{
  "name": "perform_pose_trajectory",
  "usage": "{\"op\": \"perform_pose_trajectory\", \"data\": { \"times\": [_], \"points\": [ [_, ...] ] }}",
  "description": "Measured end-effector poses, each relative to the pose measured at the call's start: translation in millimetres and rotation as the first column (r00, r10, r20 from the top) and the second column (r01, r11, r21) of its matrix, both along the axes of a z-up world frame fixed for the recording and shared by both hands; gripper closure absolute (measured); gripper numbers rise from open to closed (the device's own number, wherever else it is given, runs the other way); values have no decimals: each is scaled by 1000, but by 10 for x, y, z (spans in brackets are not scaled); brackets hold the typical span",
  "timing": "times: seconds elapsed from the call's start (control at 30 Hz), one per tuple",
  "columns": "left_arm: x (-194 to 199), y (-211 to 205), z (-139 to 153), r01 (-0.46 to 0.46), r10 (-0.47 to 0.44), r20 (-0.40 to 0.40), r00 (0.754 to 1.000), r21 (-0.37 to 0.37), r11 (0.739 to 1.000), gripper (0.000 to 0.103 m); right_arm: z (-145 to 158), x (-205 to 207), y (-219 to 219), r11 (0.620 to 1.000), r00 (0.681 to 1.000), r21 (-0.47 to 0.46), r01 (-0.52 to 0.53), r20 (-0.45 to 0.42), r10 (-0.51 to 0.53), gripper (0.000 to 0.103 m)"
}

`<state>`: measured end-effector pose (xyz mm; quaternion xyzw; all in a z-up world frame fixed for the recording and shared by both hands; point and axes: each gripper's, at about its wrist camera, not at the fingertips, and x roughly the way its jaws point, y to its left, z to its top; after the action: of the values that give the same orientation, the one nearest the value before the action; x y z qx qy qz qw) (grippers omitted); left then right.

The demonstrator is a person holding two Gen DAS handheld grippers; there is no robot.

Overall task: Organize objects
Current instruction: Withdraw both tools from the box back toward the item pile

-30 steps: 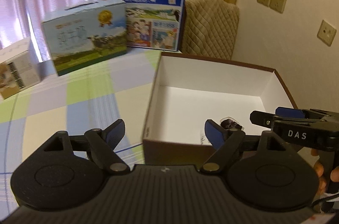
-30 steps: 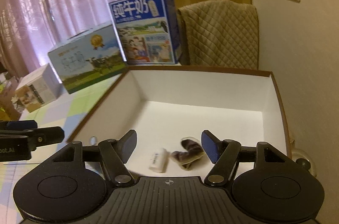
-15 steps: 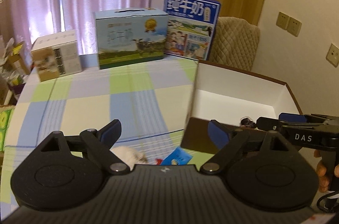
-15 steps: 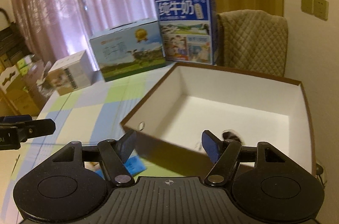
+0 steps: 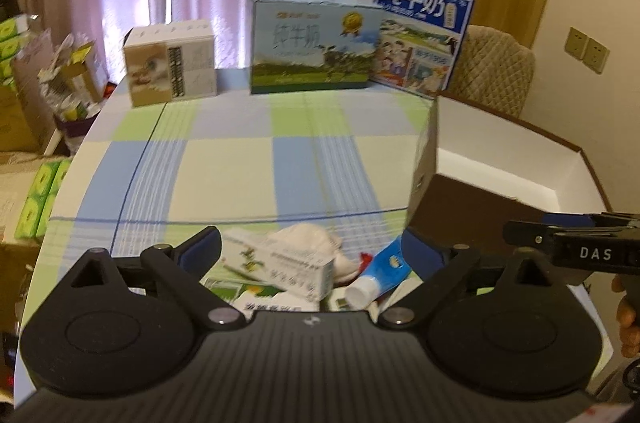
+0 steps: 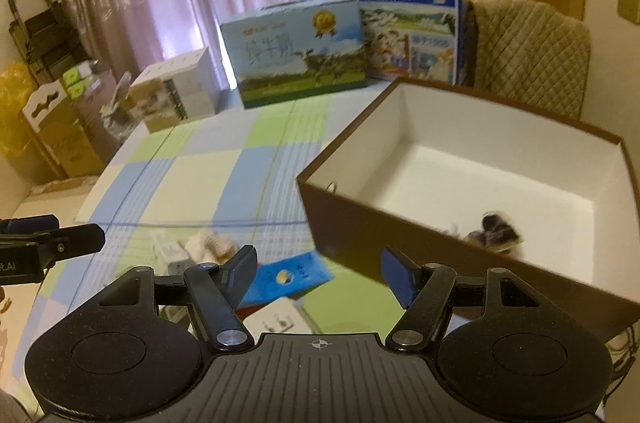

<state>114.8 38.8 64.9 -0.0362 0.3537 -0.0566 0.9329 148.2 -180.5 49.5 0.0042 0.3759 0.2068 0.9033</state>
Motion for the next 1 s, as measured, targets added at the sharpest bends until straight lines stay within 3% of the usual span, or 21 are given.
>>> {"op": "perform_pose_trajectory", "data": {
  "times": [0.7,1.0],
  "points": [
    [-88,340,-537,-86,88,-105,991,29,996,1,-590,57,41,1000,990,25,-11,-140,14,37],
    [-83,391,-680,-91,96,-129,987,45,995,1,-722,24,198,996,984,21,-83,-159,85,37]
  ]
}}
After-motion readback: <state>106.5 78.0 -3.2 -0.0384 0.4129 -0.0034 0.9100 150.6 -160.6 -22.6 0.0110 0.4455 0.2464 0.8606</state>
